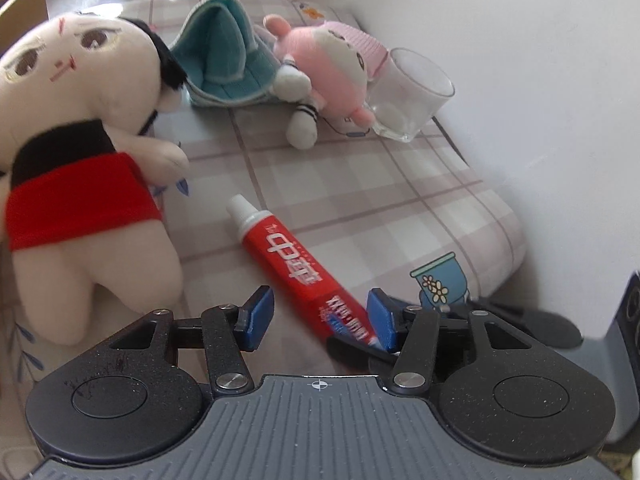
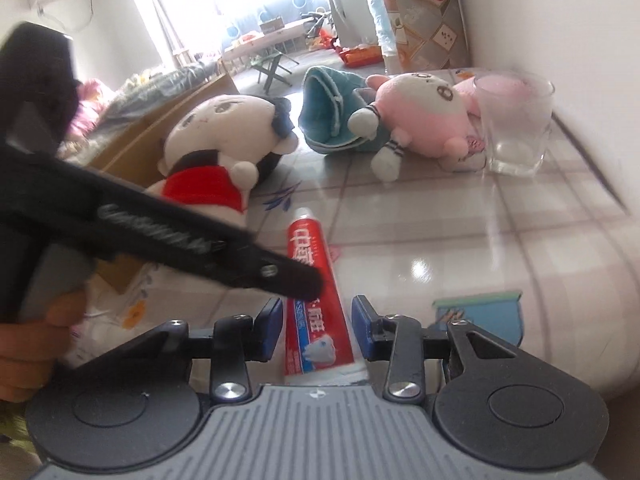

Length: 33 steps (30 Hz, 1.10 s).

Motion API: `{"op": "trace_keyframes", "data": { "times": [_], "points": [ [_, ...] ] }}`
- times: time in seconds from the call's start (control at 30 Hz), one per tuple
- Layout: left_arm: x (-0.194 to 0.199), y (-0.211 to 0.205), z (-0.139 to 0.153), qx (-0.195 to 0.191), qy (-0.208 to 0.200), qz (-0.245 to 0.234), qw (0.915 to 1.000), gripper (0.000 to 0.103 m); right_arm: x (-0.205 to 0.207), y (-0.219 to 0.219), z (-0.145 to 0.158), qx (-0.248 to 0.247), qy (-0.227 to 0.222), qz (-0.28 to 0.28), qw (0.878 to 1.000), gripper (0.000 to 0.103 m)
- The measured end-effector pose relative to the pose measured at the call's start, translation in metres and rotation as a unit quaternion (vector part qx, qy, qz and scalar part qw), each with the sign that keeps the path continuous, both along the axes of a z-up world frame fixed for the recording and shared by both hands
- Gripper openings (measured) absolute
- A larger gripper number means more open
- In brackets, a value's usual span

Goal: Organize soft objects
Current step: 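Lower the left gripper onto the red toothpaste tube beside the doll, then grasp the toothpaste tube with the left gripper while the right grasps the teal cloth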

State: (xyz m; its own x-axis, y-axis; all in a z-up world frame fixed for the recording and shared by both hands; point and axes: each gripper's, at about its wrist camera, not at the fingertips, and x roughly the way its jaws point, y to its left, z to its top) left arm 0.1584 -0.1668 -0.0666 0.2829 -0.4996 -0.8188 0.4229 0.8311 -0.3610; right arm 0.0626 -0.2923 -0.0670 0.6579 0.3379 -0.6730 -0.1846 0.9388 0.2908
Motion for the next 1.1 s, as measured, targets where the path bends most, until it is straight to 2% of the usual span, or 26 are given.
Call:
{"op": "trace_keyframes", "data": {
  "times": [0.17, 0.47, 0.5, 0.53, 0.63, 0.83, 0.9, 1.0, 1.1],
  "points": [
    [0.009, -0.003, -0.013, 0.019, 0.019, 0.018, 0.9995, 0.052, -0.013, -0.001, -0.001, 0.025, -0.005, -0.008, 1.0, 0.041],
    [0.014, -0.02, -0.014, 0.059, -0.003, 0.025, 0.998, 0.052, -0.026, 0.002, -0.006, 0.065, -0.012, -0.003, 0.998, 0.041],
    [0.013, -0.022, -0.014, 0.065, -0.01, 0.023, 0.9976, 0.047, -0.027, 0.002, -0.006, 0.07, -0.012, -0.001, 0.998, 0.041],
    [0.012, -0.024, -0.014, 0.071, -0.019, 0.02, 0.9971, 0.037, -0.029, 0.002, -0.006, 0.074, -0.011, 0.001, 0.997, 0.041],
    [0.009, -0.026, -0.016, 0.089, -0.045, 0.017, 0.9948, 0.034, -0.033, 0.001, -0.006, 0.074, -0.012, 0.003, 0.997, 0.041],
    [0.009, -0.013, -0.013, 0.08, -0.038, 0.019, 0.9959, 0.031, -0.049, -0.024, 0.013, 0.06, -0.042, -0.027, 0.997, 0.041],
    [0.008, -0.01, -0.013, 0.08, -0.036, 0.018, 0.996, 0.031, -0.054, -0.037, 0.022, 0.053, -0.06, -0.048, 0.996, 0.044],
    [0.007, -0.01, -0.014, 0.089, -0.042, 0.007, 0.9951, 0.033, -0.052, -0.056, 0.031, 0.058, -0.081, -0.078, 0.992, 0.055],
    [0.008, -0.013, -0.014, 0.092, -0.046, -0.001, 0.9946, 0.036, -0.041, -0.064, 0.038, 0.064, -0.09, -0.092, 0.99, 0.059]
  ]
}}
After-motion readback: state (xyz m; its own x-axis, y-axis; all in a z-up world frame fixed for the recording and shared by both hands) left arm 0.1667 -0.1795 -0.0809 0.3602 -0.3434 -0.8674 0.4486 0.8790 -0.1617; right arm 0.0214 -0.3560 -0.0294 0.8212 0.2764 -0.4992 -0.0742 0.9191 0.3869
